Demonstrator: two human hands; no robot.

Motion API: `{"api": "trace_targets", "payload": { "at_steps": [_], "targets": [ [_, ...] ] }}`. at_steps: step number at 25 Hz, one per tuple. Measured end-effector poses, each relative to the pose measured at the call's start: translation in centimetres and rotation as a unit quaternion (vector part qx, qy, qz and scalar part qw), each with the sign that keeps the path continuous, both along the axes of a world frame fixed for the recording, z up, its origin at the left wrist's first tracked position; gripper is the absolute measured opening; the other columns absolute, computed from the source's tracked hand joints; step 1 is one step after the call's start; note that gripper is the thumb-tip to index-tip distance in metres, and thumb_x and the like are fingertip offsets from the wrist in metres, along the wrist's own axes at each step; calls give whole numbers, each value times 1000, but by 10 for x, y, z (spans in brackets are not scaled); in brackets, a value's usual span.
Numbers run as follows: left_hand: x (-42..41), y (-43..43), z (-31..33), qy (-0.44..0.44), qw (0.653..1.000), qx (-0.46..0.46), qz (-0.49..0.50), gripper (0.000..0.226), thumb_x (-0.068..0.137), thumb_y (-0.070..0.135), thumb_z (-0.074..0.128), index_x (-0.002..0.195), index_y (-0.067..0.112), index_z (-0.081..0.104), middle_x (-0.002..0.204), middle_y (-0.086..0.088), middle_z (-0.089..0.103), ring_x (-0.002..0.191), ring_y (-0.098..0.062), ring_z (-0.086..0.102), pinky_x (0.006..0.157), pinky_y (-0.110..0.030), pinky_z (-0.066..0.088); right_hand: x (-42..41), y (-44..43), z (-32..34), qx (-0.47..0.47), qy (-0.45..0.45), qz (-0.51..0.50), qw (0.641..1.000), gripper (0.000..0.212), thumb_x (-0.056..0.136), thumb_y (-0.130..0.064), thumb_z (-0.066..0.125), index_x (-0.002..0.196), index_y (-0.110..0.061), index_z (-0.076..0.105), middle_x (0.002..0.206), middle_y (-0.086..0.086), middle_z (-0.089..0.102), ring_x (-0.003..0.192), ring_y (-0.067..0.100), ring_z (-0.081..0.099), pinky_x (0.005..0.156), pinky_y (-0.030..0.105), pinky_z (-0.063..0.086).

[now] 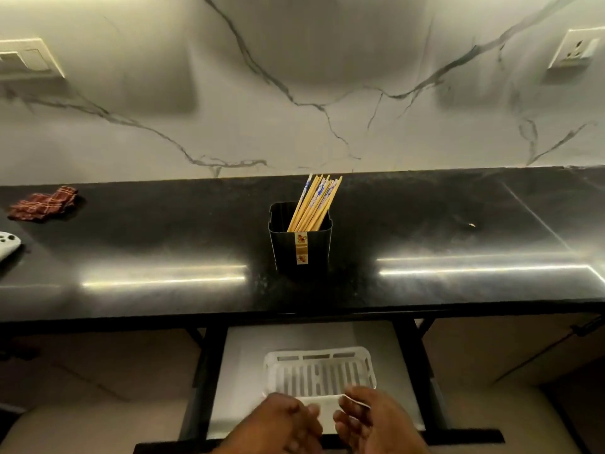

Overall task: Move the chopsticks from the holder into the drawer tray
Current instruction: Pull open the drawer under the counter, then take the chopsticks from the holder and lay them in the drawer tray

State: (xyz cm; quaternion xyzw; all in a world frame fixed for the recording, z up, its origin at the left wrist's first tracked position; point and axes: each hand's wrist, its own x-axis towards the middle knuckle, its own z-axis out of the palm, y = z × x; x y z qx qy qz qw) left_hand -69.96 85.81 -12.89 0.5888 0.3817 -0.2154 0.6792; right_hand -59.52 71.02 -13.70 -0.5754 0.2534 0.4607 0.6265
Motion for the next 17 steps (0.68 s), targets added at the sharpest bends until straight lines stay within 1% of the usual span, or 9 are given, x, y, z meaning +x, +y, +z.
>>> {"api": "trace_targets", "payload": {
  "at_steps": [2,4,7,10,11,13,14,15,17],
  "targets": [
    [23,22,12,-64,993,97,32,30,101,31,61,90,6,72,75,-10,76,62,-18,70,57,-28,54,31,24,21,13,-114,48,992,17,97,-11,67,89,3,69,64,14,68,53,25,65,48,30,57],
    [52,46,34,-149,959,233,59,23,101,30,60,93,11,71,78,-7,78,64,-15,70,60,-31,58,62,49,40,26,-235,75,969,15,98,-15,67,96,-1,71,70,10,72,59,19,67,55,27,59],
    [88,77,61,-230,905,347,94,12,101,26,61,95,19,69,82,-6,76,69,-14,70,67,-33,61,107,83,64,32,-356,97,929,8,99,-18,67,100,-12,73,83,8,77,69,15,71,63,22,59],
    [126,106,81,-269,855,423,135,7,98,20,64,94,20,70,85,-1,74,78,-18,72,73,-34,62,152,121,84,4,-417,72,906,6,98,-21,69,96,-17,74,83,3,77,72,12,70,65,22,60],
    [138,114,85,-283,839,442,142,6,97,18,65,96,19,71,88,2,74,81,-15,71,75,-31,62,167,133,88,-3,-431,55,901,6,97,-21,71,94,-18,74,83,2,77,72,11,69,64,21,59],
    [158,126,90,-308,809,480,146,8,96,12,68,100,18,72,93,9,73,85,-4,69,75,-18,58,196,157,91,-27,-454,20,891,3,95,-19,73,92,-21,73,86,-1,77,78,10,71,64,20,57],
    [167,131,92,-323,789,501,147,12,94,9,69,102,18,72,94,11,72,85,0,68,74,-12,56,210,168,93,-45,-462,3,886,4,94,-18,74,96,-21,73,90,-2,76,80,9,70,64,19,55],
    [175,135,92,-338,772,518,148,14,94,8,69,104,17,72,95,11,72,86,2,67,73,-6,52,222,177,94,-63,-467,-5,882,11,93,-17,76,103,-20,73,92,-2,75,79,7,69,64,19,54],
    [189,140,92,-349,760,526,155,17,93,7,70,106,17,72,97,11,71,86,5,67,73,-1,49,244,194,94,-68,-454,1,888,35,90,-20,79,124,-16,69,90,-6,71,74,4,65,60,20,53]
  ]
}}
